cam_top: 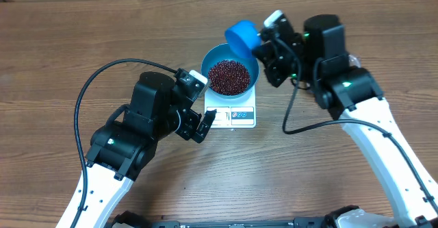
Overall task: Scoop item into bowl and weigh 150g on scale
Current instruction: 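Carry the scoop with the right gripper over the teal bowl, then tip the scoop with the right gripper to add a few beans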
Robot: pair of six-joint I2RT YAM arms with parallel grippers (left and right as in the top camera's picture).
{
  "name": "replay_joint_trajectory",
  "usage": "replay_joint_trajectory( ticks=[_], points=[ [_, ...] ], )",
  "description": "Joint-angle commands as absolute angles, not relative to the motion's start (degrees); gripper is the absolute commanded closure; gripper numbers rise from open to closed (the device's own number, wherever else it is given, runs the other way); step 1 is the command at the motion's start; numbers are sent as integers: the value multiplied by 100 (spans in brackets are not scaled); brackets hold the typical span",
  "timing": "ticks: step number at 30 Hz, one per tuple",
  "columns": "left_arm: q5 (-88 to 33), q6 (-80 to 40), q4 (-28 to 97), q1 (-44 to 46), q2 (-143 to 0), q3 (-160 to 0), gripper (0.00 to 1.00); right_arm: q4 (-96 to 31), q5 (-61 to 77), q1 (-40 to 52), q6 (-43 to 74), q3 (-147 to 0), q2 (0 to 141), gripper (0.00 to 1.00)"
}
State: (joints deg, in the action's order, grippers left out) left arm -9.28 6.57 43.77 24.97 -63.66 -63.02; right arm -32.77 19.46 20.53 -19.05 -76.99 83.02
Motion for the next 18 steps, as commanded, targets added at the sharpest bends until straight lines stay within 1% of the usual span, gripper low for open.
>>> replay_joint_trajectory(
  ticks=[1,18],
  points=[
    [-1013,768,4372,2473,-6377,-6278,1,-3240,1610,2241,-1776,-7699,8608,96],
    [-1013,770,4372,2473,-6377,-6278,1,-3345,1612,2357,-1544,-7693,9472,96]
  ],
)
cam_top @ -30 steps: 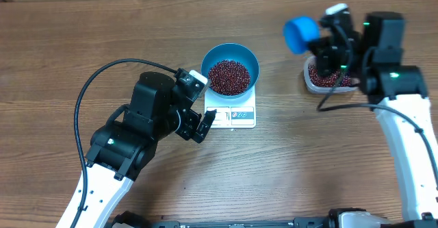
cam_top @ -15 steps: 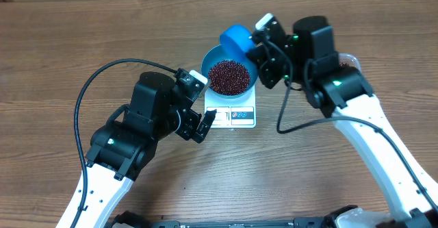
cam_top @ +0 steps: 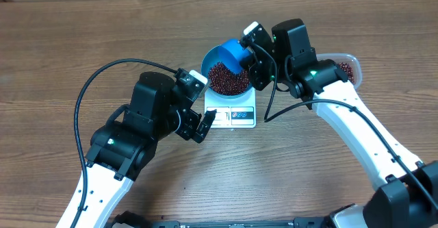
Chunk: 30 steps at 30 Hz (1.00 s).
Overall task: Scoop item into bowl and weigh 150g on scale
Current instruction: 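Tip the scoop with the right gripper to add a few beans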
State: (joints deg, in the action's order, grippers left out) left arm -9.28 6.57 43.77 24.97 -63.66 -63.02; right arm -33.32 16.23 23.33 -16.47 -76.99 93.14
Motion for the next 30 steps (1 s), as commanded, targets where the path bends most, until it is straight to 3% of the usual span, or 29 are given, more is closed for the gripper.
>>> replay_joint_trajectory(
  ticks=[1,30],
  points=[
    [-1013,768,4372,2473,-6377,-6278,0,-3345,1612,2357,-1520,-7693,9511,96],
    [-1011,768,4372,2473,-6377,-6278,1,-3479,1942,2364,-1452,-7693,10040,96]
  ],
)
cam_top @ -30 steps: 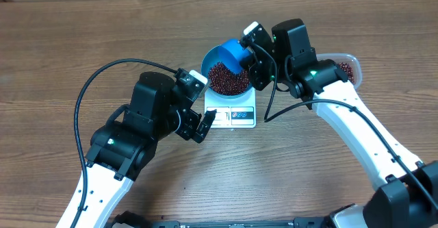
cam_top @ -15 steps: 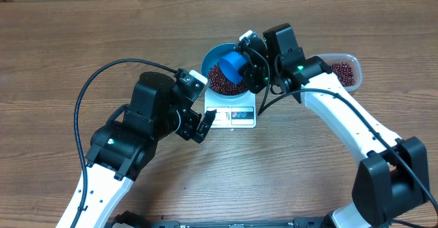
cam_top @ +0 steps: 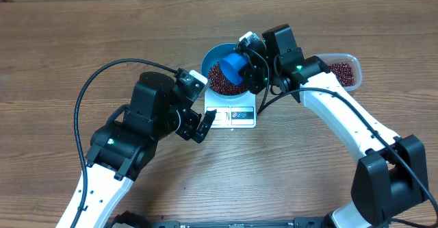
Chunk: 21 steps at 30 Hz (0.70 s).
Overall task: Scoop item into bowl and weigh 150g on scale
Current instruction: 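Tip the scoop with the right gripper to add a few beans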
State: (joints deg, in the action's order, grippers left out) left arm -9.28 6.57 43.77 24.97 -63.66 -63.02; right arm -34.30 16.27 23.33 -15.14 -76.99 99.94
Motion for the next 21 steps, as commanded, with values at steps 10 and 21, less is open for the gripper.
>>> replay_joint_trajectory(
  ticks=[10,21],
  points=[
    [-1011,768,4372,2473,-6377,-6278,1,-3621,2287,2362,-1297,-7693,10040,96],
    [-1013,768,4372,2473,-6377,-6278,0,-3347,2438,2362,-659,-7695,10027,96]
  ],
)
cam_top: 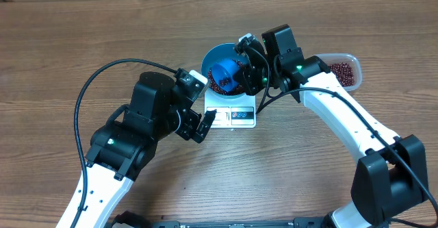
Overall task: Scoop item into bowl and weigh 150g on scale
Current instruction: 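Tip the scoop with the right gripper to add a few beans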
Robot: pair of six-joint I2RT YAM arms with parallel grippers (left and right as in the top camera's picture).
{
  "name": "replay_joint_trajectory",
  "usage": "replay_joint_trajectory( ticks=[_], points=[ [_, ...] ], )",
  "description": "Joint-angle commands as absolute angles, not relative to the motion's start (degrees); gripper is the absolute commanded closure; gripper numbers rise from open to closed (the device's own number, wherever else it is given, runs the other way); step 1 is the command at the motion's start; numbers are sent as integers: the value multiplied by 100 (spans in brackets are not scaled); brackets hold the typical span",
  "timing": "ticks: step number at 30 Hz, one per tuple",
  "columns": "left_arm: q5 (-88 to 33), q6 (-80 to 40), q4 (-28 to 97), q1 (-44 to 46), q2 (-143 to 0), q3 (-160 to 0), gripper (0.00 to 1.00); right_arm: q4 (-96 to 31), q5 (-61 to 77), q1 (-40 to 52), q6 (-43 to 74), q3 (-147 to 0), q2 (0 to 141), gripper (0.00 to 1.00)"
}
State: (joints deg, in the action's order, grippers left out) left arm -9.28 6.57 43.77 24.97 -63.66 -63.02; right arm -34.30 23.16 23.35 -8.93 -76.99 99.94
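A blue bowl (217,52) holding red beans (216,84) stands on the white scale (233,116). My right gripper (243,69) is shut on a blue scoop (223,74), which lies tipped inside the bowl over the beans. The scale's display faces the near edge, its reading too small to make out. My left gripper (201,123) hangs just left of the scale, its fingers apart and holding nothing.
A clear plastic tub (342,69) of red beans sits to the right of the scale, behind the right arm. A black cable loops over the wooden table (41,64) at the left.
The right gripper has turned the blue scoop further over inside the bowl, so it sits lower and more to the left on the beans. The left arm is unchanged.
The right gripper first held the scoop behind the bowl's far right rim. It then stood over the bowl's right edge, the bean tub uncovered behind the arm. After that the scoop was above the beans, and now it is tipped into them. The left arm stayed still.
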Motion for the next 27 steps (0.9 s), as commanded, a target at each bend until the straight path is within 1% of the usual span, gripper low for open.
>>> replay_joint_trajectory(
  ticks=[1,5,27],
  points=[
    [-1011,768,4370,2473,-6377,-6278,0,-3308,2434,2362,-582,-7697,10025,96],
    [-1011,768,4370,2473,-6377,-6278,0,-3146,2453,2355,-425,-7699,10012,96],
    [-1013,768,4372,2473,-6377,-6278,0,-2832,2362,2340,-427,-7699,9555,96]
  ],
)
